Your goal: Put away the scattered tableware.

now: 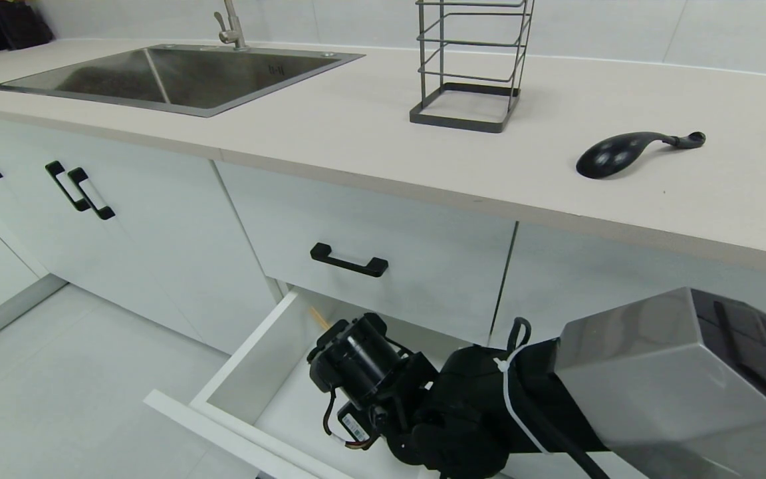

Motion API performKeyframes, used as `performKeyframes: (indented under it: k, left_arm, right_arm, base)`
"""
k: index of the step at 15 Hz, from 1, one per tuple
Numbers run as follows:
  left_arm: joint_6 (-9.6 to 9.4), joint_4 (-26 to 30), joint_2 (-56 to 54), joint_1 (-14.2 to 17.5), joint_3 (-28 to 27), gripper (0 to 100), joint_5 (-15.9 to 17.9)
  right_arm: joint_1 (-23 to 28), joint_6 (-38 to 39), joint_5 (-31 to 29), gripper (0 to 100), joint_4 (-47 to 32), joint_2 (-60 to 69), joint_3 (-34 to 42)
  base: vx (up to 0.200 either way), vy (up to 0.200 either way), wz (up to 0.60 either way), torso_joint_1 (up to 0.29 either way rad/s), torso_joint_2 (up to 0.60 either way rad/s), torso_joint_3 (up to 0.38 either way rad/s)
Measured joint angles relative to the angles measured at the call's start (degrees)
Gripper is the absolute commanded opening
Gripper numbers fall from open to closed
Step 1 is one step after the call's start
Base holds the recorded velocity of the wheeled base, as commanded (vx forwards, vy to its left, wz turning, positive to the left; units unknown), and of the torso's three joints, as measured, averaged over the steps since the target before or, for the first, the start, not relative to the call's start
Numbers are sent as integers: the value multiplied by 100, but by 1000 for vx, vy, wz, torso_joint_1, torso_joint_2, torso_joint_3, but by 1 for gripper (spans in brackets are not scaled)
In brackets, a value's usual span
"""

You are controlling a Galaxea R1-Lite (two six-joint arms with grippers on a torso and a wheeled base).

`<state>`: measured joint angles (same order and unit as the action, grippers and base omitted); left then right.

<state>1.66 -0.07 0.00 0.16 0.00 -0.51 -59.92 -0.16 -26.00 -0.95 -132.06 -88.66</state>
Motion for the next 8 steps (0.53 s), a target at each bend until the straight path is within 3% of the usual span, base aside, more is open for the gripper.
performKeyframes:
  k: [8]
  left_arm:
    - [0,0,0,0,0,100,-2]
  right_arm:
    - [9,11,0,0,-271,-474,-422]
  base:
    - [0,0,0,0,0,0]
